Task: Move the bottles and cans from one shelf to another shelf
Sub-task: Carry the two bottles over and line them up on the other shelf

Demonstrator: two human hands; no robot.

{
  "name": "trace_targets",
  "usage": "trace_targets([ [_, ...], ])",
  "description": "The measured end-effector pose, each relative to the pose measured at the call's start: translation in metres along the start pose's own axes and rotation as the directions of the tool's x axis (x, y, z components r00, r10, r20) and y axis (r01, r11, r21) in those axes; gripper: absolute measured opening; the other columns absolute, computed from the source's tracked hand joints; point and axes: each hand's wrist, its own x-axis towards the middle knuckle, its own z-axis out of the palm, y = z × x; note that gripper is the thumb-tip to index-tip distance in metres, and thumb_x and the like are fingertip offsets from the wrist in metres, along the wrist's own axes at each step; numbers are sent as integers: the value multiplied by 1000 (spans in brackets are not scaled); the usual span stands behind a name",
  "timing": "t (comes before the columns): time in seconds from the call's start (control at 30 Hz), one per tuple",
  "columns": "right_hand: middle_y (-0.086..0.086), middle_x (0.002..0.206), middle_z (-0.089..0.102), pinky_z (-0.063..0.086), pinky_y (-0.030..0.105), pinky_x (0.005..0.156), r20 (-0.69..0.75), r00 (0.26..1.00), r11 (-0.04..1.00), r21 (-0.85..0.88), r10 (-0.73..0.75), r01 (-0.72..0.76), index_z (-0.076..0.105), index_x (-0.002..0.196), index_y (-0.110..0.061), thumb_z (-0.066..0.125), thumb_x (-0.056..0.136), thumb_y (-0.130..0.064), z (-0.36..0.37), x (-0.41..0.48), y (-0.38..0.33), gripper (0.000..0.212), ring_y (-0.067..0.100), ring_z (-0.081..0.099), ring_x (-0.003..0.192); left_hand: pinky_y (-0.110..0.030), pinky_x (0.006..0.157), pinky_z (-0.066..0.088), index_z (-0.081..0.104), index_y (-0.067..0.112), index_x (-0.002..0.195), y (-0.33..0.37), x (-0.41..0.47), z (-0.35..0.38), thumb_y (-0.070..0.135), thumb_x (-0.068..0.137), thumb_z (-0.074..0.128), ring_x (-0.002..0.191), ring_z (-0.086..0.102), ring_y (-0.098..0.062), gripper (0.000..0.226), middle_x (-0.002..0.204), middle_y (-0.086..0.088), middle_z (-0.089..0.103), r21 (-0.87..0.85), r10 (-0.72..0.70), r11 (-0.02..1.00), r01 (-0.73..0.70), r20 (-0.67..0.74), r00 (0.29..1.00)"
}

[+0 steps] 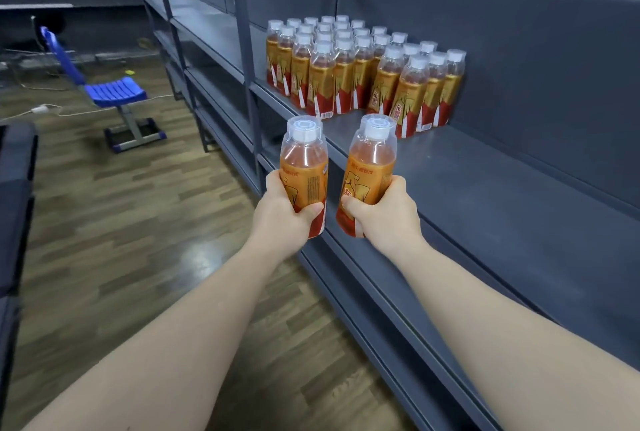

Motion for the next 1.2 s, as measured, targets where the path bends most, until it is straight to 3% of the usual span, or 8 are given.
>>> trace_targets([
  [0.23,-5,113,59,51,29,75,-101,992,997,5,73,-73,39,122,-25,75,84,-48,35,62,-29,57,17,61,100,-38,95,47,31,23,139,-5,100,-11,26,89,73,108,55,-20,65,118,7,54,8,60,998,-61,99,993],
  [0.4,-5,112,60,57,40,87,-183,975,992,2,124,-125,40,121,-24,75,83,-49,45,97,-36,57,18,62,101,-33,90,43,30,23,141,-4,147,-10,28,91,72,107,51,-16,66,120,8,51,-6,95,995,-96,178,979],
  [0.67,-3,118,58,56,41,87,-245,956,986,8,161,-164,40,128,-21,75,84,-47,46,159,-31,62,21,61,105,-28,89,41,29,25,141,10,204,16,28,91,71,105,47,-11,66,118,13,46,-5,153,988,-156,247,957],
  [0.87,-1,118,59,56,45,90,-257,948,982,24,186,-186,39,128,-21,75,82,-48,39,202,-20,64,23,62,106,-28,88,42,27,23,143,25,241,34,28,90,72,114,52,-17,69,122,10,48,24,167,983,-180,273,947],
  [1.03,-9,121,52,54,38,92,-259,948,983,28,182,-181,34,137,-26,73,85,-48,36,228,-15,69,17,57,112,-35,99,46,23,24,147,35,264,52,30,90,72,128,49,-21,75,141,2,47,12,181,982,-191,270,946],
  [1.2,-5,128,57,55,46,95,-282,929,970,36,240,-240,34,138,-28,75,82,-49,36,246,-12,72,21,60,116,-32,96,46,29,23,142,40,290,67,27,90,72,123,52,-21,68,127,8,48,-3,229,970,-242,326,917],
])
